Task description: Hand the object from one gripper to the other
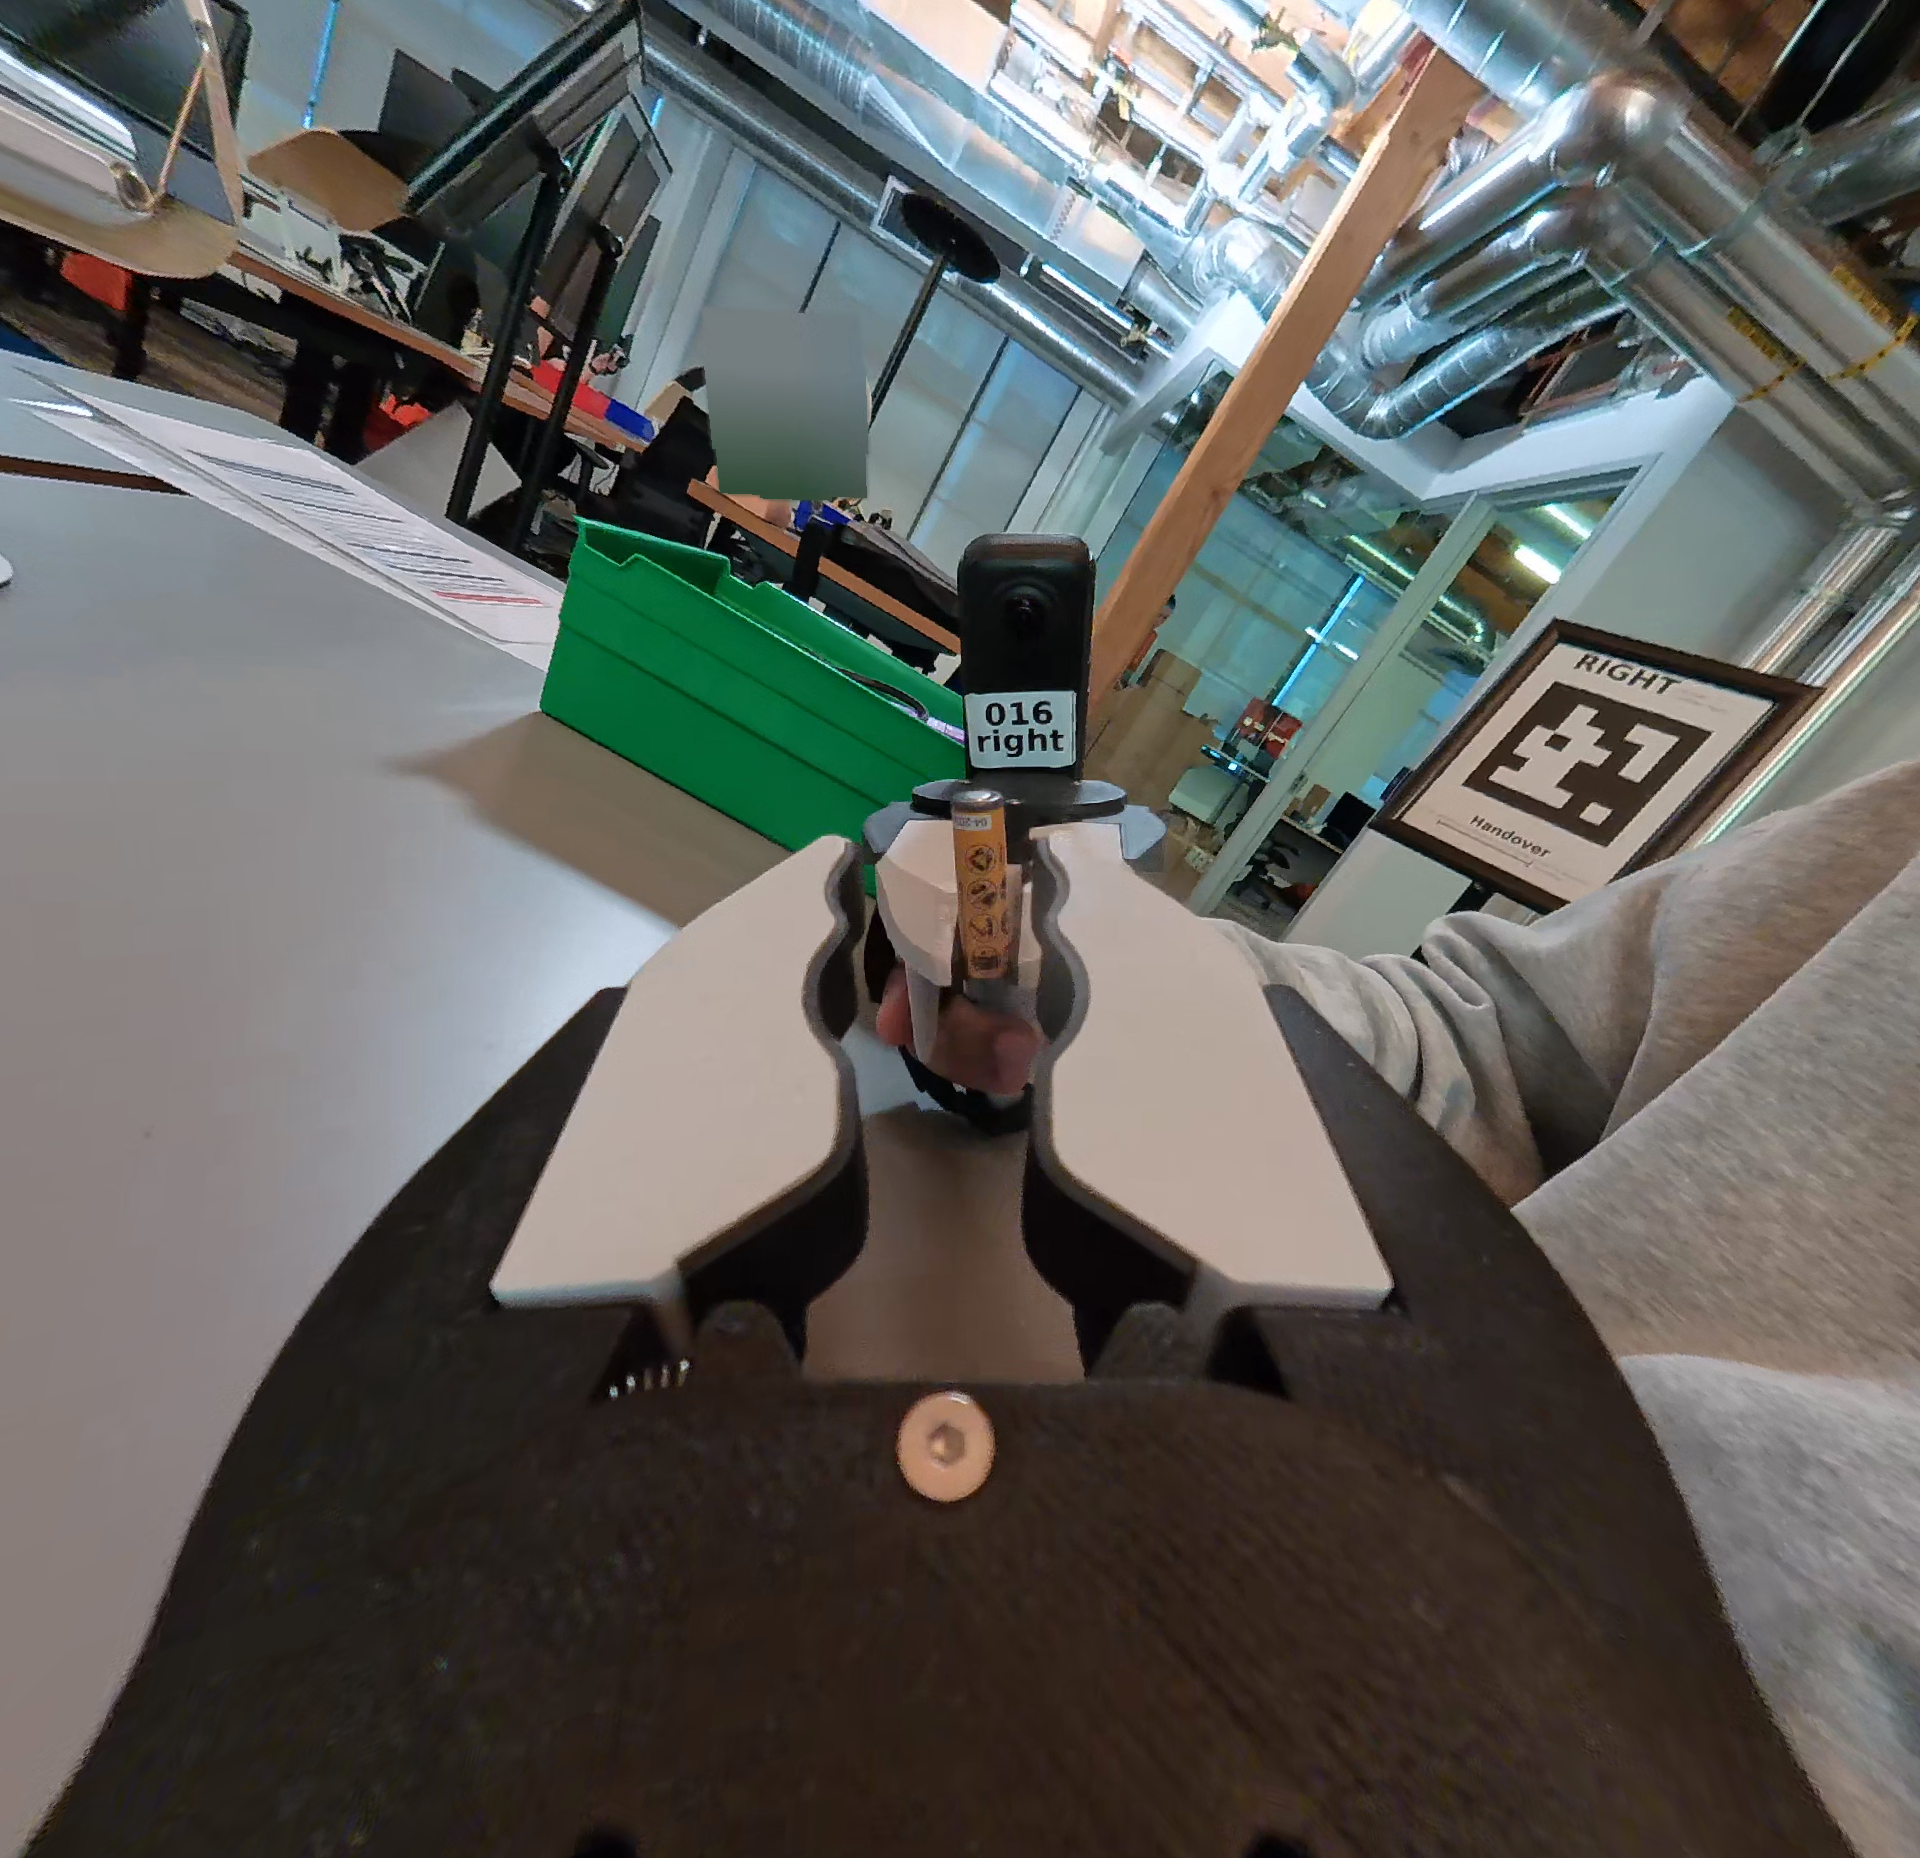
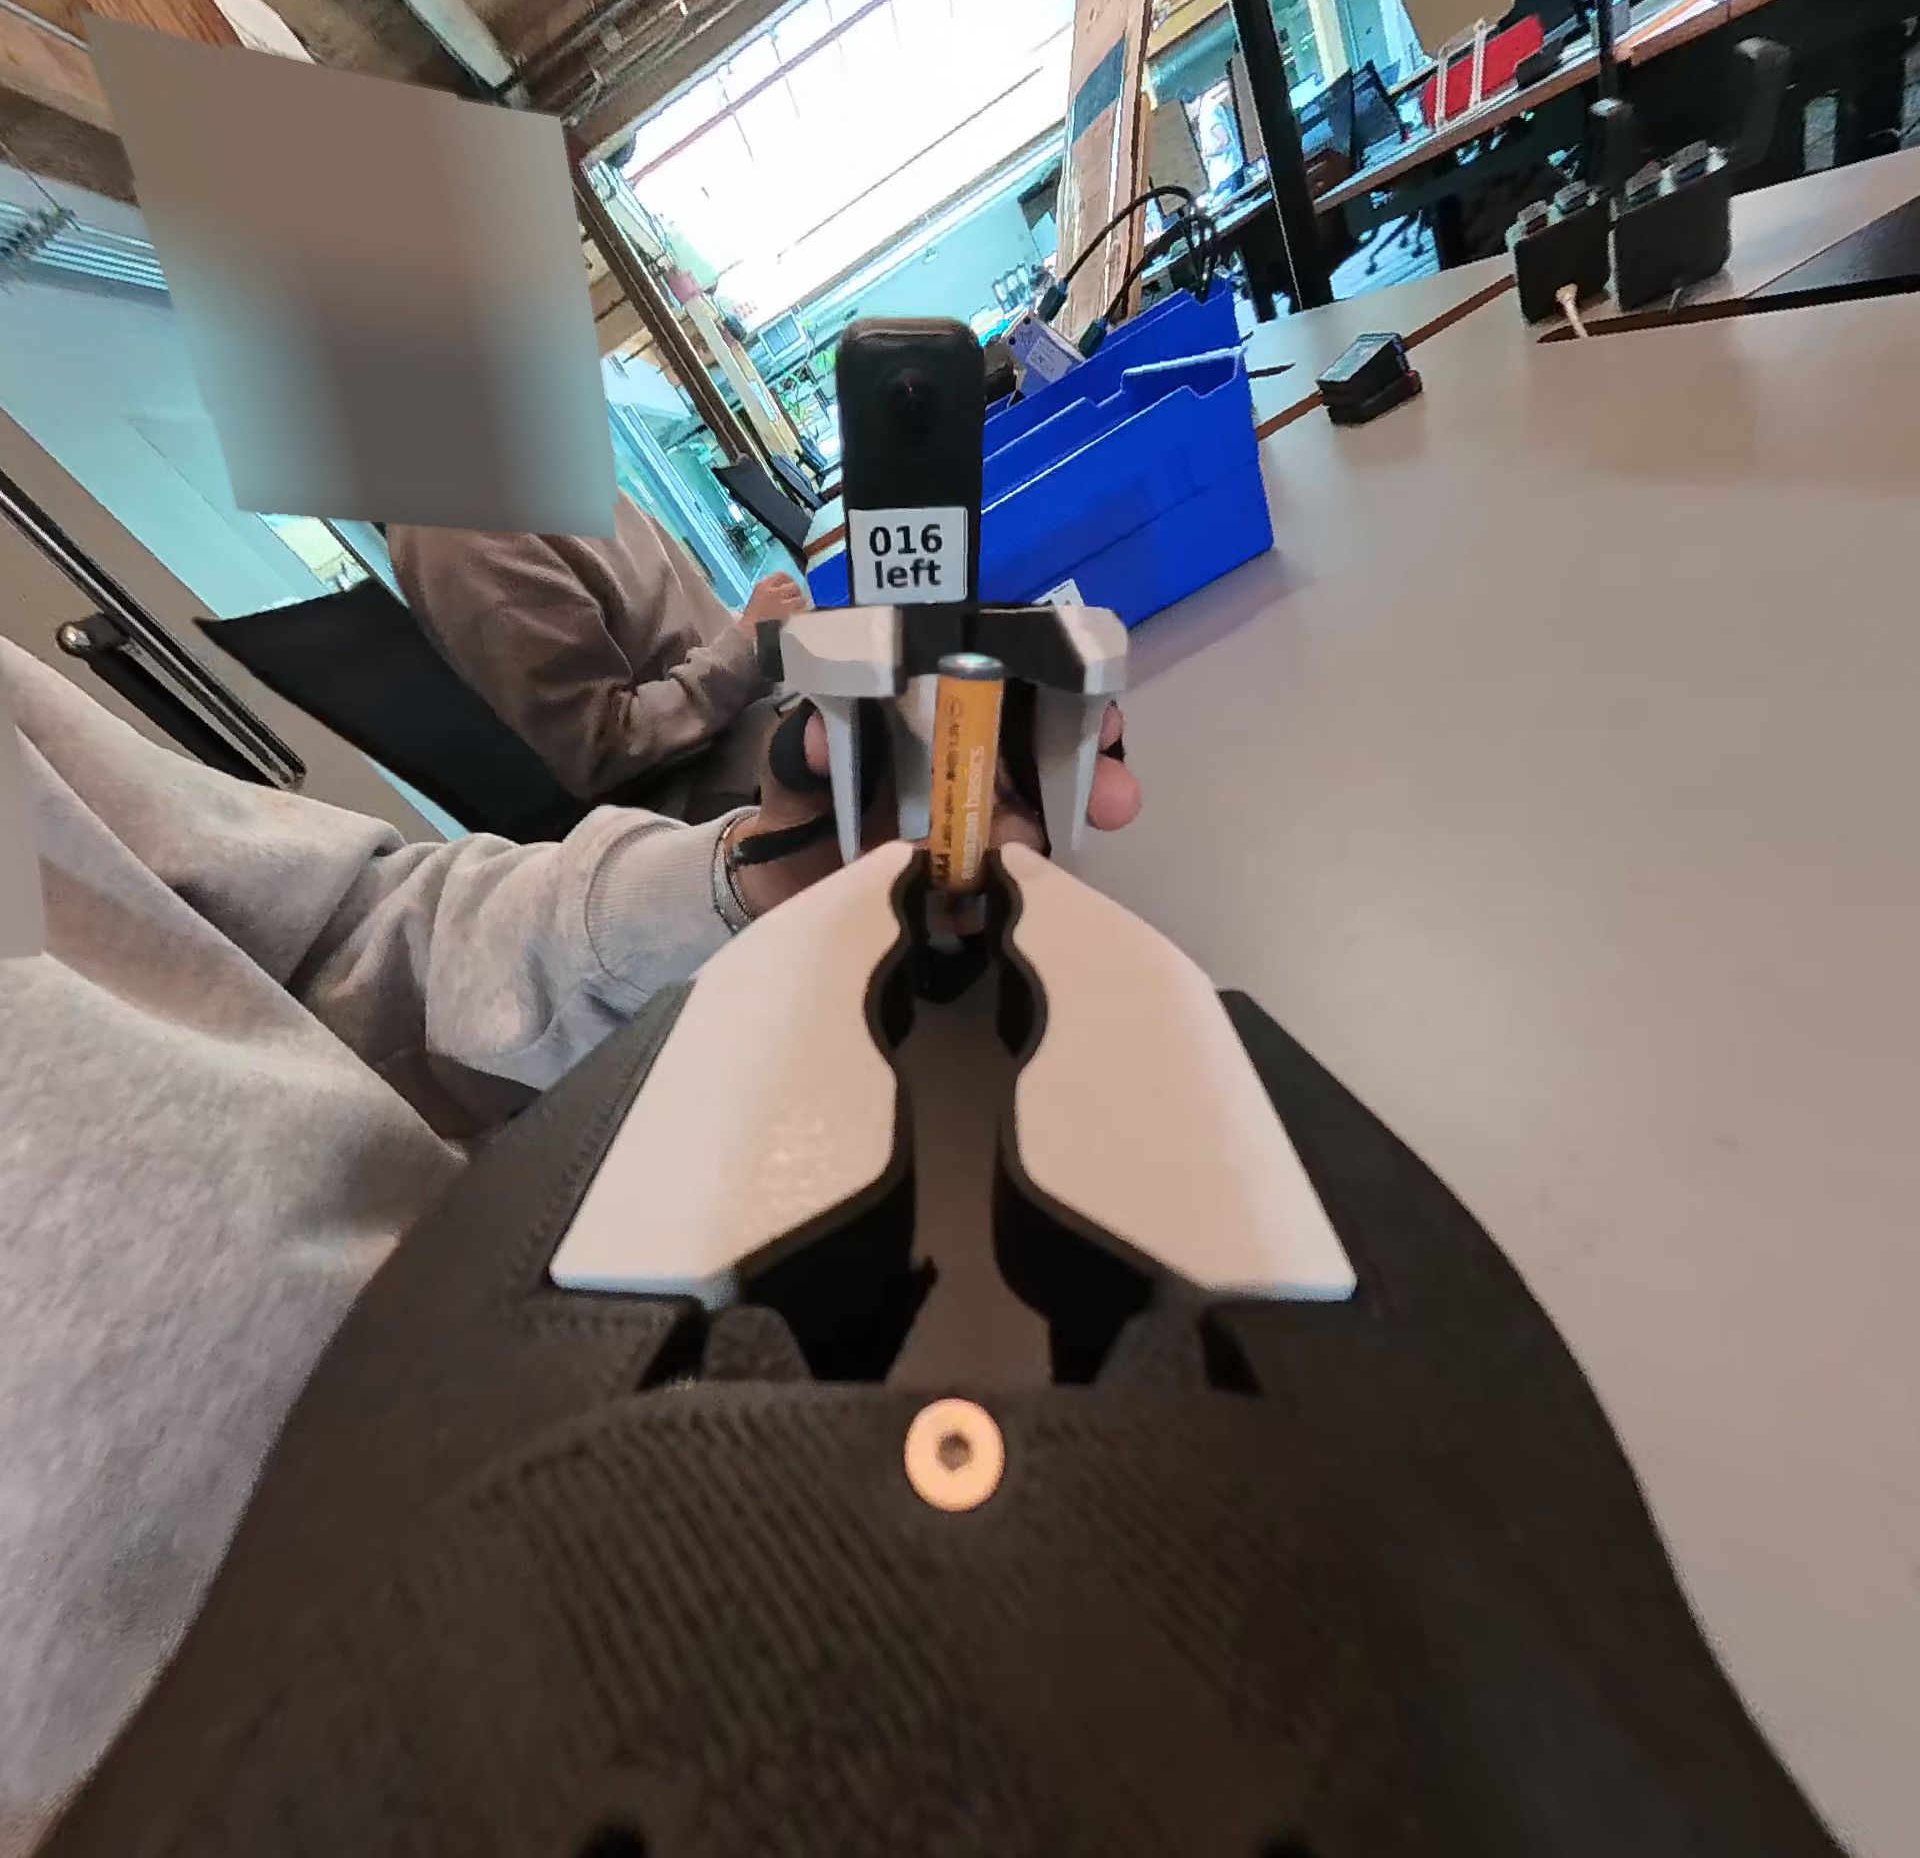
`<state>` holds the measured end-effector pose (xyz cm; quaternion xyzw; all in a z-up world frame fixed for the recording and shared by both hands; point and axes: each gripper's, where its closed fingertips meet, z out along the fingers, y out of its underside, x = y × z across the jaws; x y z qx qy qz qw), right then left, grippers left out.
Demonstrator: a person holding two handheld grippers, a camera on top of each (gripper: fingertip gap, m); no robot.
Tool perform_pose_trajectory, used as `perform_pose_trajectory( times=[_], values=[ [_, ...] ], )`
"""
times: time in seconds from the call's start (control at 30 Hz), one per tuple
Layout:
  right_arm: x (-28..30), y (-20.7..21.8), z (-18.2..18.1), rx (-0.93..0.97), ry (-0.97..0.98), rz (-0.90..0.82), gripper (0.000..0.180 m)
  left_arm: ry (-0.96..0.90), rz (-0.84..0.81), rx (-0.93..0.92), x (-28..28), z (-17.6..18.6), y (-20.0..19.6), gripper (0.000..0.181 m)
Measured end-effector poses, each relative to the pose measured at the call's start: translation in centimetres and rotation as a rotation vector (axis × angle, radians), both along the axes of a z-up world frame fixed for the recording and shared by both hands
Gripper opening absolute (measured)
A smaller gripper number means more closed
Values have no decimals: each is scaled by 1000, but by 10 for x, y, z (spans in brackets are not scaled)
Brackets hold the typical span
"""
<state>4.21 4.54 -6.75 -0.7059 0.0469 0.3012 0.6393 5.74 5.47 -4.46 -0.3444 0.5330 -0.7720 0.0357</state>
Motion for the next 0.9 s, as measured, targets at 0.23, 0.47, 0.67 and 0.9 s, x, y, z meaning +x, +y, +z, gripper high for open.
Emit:
perform_pose_trajectory(
  times=[0.23, 0.47, 0.67, 0.9],
  values=[
    [8, 1, -4, -39, -92, -73, 11, 18, -17, -16, 0, -1, -1, 27],
    [54, -7, -24, -300, -598, -457, 11, 143, 183, 78, 20, -27, 15, 11],
    [60, -8, -38, -454, -1125, -483, 11, 256, 135, -62, 21, -31, 15, 16],
    [59, -7, -46, -567, -1622, -440, 11, 311, 117, 92, 20, -48, 7, 36]
  ],
)
